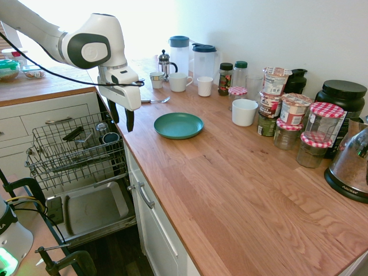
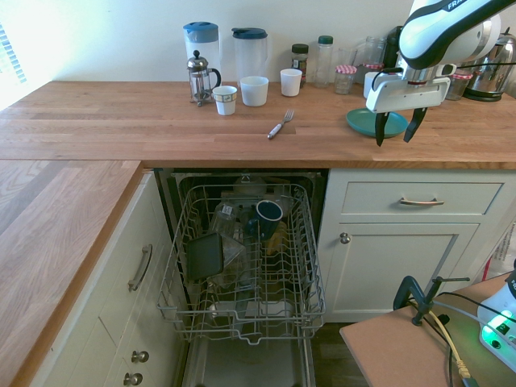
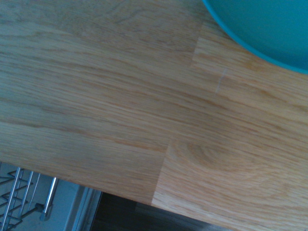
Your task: Put the fork in the dishwasher
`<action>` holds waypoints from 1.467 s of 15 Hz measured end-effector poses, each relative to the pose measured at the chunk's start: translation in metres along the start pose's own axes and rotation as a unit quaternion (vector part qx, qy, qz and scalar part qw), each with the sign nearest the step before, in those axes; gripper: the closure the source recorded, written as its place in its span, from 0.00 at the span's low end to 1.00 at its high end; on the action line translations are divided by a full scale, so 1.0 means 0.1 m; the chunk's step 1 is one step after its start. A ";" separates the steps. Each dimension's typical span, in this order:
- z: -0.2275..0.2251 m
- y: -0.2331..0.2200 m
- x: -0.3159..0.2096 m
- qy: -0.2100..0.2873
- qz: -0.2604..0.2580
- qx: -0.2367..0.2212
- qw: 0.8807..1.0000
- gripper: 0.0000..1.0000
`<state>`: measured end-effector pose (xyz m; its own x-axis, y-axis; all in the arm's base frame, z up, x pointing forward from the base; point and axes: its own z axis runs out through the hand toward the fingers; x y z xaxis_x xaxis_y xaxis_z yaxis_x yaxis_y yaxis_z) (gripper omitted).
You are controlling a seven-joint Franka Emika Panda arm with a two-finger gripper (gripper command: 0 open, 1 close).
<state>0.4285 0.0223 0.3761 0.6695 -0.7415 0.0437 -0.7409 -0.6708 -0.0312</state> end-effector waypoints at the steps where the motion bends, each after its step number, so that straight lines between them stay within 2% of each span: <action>1: 0.00 0.00 0.00 0.000 0.000 0.000 1.000 0.00; 5: -0.05 -0.12 0.10 0.009 0.065 0.014 0.998 0.00; 10: -0.19 -0.74 0.21 0.022 0.140 0.032 0.989 0.00; 17: -0.41 -1.68 0.32 0.051 0.262 0.065 0.962 0.00; 22: -0.36 -1.98 0.25 0.059 0.297 0.067 0.951 0.00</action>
<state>0.5897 0.1368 0.4193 0.1181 -0.9889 0.0903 -0.9677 -0.1350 -0.2130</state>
